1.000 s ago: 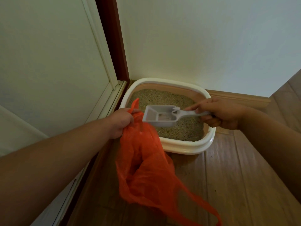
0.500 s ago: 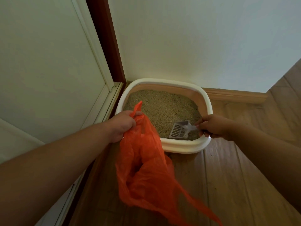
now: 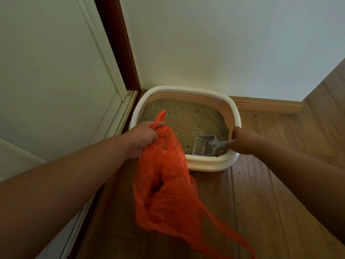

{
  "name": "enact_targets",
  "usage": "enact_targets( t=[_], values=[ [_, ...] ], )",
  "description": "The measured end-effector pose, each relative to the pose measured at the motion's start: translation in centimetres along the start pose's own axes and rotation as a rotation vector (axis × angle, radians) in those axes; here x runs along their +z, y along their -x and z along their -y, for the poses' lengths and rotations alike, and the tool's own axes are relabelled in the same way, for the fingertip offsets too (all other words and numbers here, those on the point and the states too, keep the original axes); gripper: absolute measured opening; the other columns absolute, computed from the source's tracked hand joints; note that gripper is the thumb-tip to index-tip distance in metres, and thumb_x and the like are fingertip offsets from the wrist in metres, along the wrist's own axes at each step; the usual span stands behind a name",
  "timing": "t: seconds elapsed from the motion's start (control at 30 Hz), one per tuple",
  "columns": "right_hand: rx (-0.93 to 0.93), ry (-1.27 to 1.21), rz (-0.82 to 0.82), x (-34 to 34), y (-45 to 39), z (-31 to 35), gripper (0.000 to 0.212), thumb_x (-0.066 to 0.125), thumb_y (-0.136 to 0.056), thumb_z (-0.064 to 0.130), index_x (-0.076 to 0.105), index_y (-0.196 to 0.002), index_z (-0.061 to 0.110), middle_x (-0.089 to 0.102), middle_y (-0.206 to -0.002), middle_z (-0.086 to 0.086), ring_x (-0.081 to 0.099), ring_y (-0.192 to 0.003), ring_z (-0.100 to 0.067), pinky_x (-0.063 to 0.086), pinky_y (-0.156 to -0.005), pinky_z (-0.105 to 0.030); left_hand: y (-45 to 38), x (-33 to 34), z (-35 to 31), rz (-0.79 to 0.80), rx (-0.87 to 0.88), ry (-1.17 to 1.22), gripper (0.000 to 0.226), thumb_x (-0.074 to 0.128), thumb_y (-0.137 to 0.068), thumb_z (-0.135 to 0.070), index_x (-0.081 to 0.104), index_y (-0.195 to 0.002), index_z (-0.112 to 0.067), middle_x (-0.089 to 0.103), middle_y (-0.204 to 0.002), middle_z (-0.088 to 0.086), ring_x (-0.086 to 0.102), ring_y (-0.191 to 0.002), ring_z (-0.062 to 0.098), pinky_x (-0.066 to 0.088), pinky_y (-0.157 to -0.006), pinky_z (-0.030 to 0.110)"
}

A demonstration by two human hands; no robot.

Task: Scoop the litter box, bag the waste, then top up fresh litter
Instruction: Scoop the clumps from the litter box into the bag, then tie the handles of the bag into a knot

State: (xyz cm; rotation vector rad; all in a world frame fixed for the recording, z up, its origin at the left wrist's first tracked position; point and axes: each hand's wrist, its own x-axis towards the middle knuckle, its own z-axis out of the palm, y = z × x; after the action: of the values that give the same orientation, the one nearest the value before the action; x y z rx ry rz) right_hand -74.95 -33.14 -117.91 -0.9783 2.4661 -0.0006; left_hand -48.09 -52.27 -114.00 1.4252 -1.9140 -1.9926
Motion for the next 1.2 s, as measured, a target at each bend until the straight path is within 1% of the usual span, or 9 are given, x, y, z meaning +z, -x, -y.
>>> enact_targets(
  t=[0.2,0.37,0.57,0.67,0.77,0.9,0.97,1.07,1.2],
  values=[
    [-0.009,0.306,-0.136,-0.9,0.6,0.4,0.051,0.06,-0.089,0.056,0.057,-0.127,0.023,0.06,-0.103,0.001,0.063,-0.09,-0.02,0.057,-0.082,-0.041,0.4,-0.1,-0.1,-0.021,-0.009,-0.042,0.073,0.043,-0.088,0.02,0.062,-0.141,-0.026,0.071,-0.119,0.02,0.069,-0.113,0.047,0.055,-0.1,0.061],
    [-0.174,0.283,-0.191,-1.0,2.4,2.3,0.03,0.064,-0.09,0.048,0.063,-0.104,0.022,0.059,-0.099,0.002,0.059,-0.084,-0.015,0.055,-0.074,-0.034,0.9,0.2,-0.6,-0.008,0.006,-0.039,0.072,0.043,-0.09,0.02,0.062,-0.142,-0.026,0.071,-0.118,0.017,0.072,-0.107,0.04,0.057,-0.099,0.057],
    [-0.325,0.319,0.695,1.0,10.4,7.6,0.032,0.069,-0.087,0.059,0.059,-0.079,0.03,0.067,-0.081,0.004,0.067,-0.067,-0.011,0.059,-0.08,-0.031,1.5,0.5,-0.8,-0.024,0.056,-0.046,0.067,0.045,-0.09,0.019,0.065,-0.135,-0.025,0.073,-0.115,0.015,0.074,-0.099,0.032,0.063,-0.078,0.041],
    [-0.288,0.361,0.903,2.7,12.7,8.1,0.046,0.069,-0.093,0.048,0.064,-0.116,0.009,0.065,-0.093,-0.005,0.067,-0.07,-0.018,0.059,-0.086,-0.036,1.6,0.7,-0.8,-0.045,0.076,-0.02,0.066,0.046,-0.091,0.018,0.065,-0.136,-0.025,0.072,-0.117,0.012,0.074,-0.103,0.031,0.063,-0.084,0.043],
    [-0.286,0.363,0.867,4.1,13.1,8.3,0.046,0.066,-0.098,0.035,0.058,-0.129,0.003,0.07,-0.117,-0.014,0.072,-0.092,-0.026,0.058,-0.086,-0.036,1.7,0.9,-0.5,-0.026,0.081,-0.021,0.065,0.048,-0.091,0.017,0.065,-0.137,-0.026,0.073,-0.116,0.01,0.074,-0.104,0.029,0.061,-0.092,0.046],
    [-0.314,0.497,0.844,5.0,12.0,7.7,0.019,0.058,-0.1,0.018,0.067,-0.085,0.009,0.069,-0.079,-0.001,0.071,-0.081,-0.02,0.058,-0.094,-0.04,1.6,1.0,-0.5,-0.005,0.091,-0.029,0.067,0.047,-0.088,0.018,0.066,-0.135,-0.025,0.073,-0.119,0.011,0.073,-0.107,0.03,0.061,-0.087,0.041],
    [-0.311,0.425,0.832,4.3,11.3,7.4,0.022,0.049,-0.1,0.012,0.069,-0.096,0.004,0.073,-0.081,-0.002,0.075,-0.082,-0.023,0.06,-0.092,-0.042,1.5,1.1,-0.6,-0.017,0.112,-0.035,0.061,0.048,-0.089,0.015,0.069,-0.129,-0.026,0.073,-0.12,0.009,0.073,-0.108,0.029,0.06,-0.095,0.044],
    [-0.259,0.191,0.731,1.7,10.9,7.5,0.029,0.037,-0.101,0.009,0.056,-0.123,0.002,0.077,-0.086,-0.009,0.076,-0.069,-0.023,0.064,-0.076,-0.037,1.7,1.3,-1.0,-0.025,0.153,-0.027,0.035,0.056,-0.096,-0.002,0.074,-0.119,-0.022,0.074,-0.119,0.008,0.072,-0.112,0.028,0.06,-0.097,0.04],
    [-0.255,-0.007,0.457,-2.4,10.4,8.2,0.023,0.055,-0.102,0.024,0.06,-0.121,0.011,0.071,-0.087,-0.005,0.065,-0.059,-0.013,0.05,-0.049,-0.017,3.4,2.0,-2.2,-0.014,0.245,-0.168,0.021,0.062,-0.102,-0.032,0.077,-0.105,-0.017,0.077,-0.11,0.008,0.073,-0.106,0.029,0.059,-0.094,0.047]
  ],
)
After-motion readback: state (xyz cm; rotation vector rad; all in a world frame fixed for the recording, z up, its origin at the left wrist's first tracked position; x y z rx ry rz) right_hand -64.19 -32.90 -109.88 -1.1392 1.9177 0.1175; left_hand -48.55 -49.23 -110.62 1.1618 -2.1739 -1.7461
